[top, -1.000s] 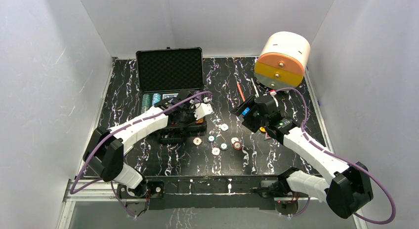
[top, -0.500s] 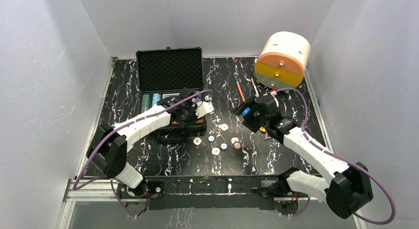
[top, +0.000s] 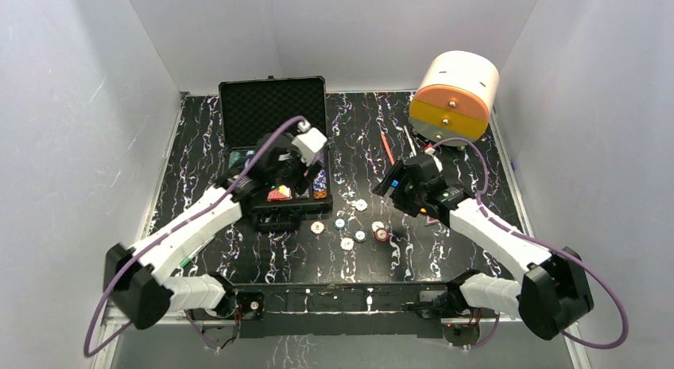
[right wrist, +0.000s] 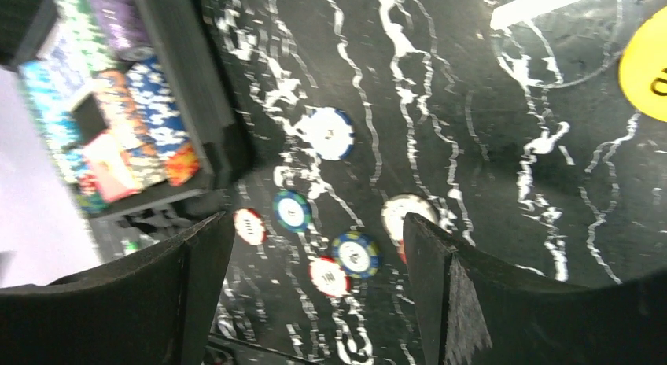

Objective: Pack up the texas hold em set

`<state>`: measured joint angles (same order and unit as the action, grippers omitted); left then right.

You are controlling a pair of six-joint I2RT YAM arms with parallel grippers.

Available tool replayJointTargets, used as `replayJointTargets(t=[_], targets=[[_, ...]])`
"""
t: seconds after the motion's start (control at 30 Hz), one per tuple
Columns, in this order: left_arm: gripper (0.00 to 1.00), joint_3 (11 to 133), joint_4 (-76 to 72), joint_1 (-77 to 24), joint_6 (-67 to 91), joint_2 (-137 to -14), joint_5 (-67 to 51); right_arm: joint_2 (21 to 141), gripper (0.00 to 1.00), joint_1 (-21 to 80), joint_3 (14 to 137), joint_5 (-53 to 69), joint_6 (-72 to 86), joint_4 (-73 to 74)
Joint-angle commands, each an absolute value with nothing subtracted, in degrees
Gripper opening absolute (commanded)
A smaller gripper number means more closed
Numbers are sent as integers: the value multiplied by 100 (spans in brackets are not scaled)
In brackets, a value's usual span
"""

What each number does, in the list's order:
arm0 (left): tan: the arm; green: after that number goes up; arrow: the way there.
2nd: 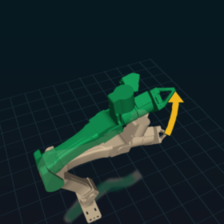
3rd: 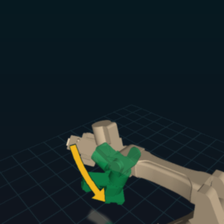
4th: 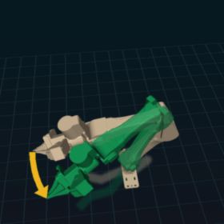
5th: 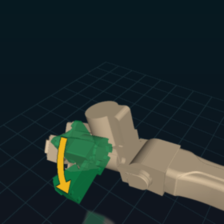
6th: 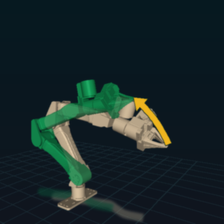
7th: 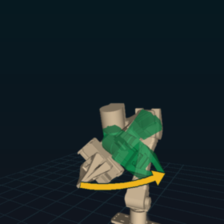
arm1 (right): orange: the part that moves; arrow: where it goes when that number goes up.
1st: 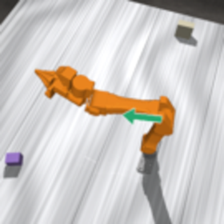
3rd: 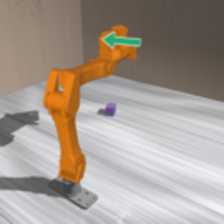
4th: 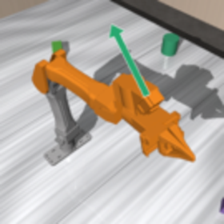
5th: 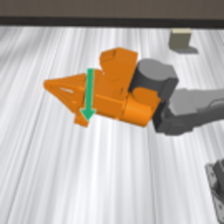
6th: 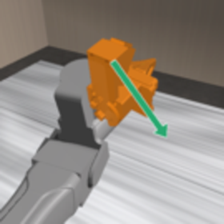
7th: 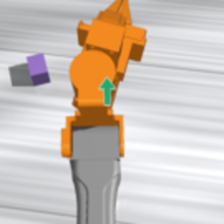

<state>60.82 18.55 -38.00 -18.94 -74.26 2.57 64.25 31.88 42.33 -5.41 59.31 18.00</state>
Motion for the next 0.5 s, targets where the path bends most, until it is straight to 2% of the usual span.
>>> replayJointTargets(t=[0.0, 0.37, 0.47], targets=[[69, 5755, 835, -3727, 32, -6480, 1036, 6881, 85, 3195, 4595, -551, 5047, 2369], [98, 5432, 1381, -3718, 2561, -5678, 1273, 8065, 78, 4560, 5299, -1379, 5305, 3251], [99, 5205, 1432, -3718, 2911, -5305, 1478, 8409, 78, 4914, 5578, -1510, 5614, 3455]])
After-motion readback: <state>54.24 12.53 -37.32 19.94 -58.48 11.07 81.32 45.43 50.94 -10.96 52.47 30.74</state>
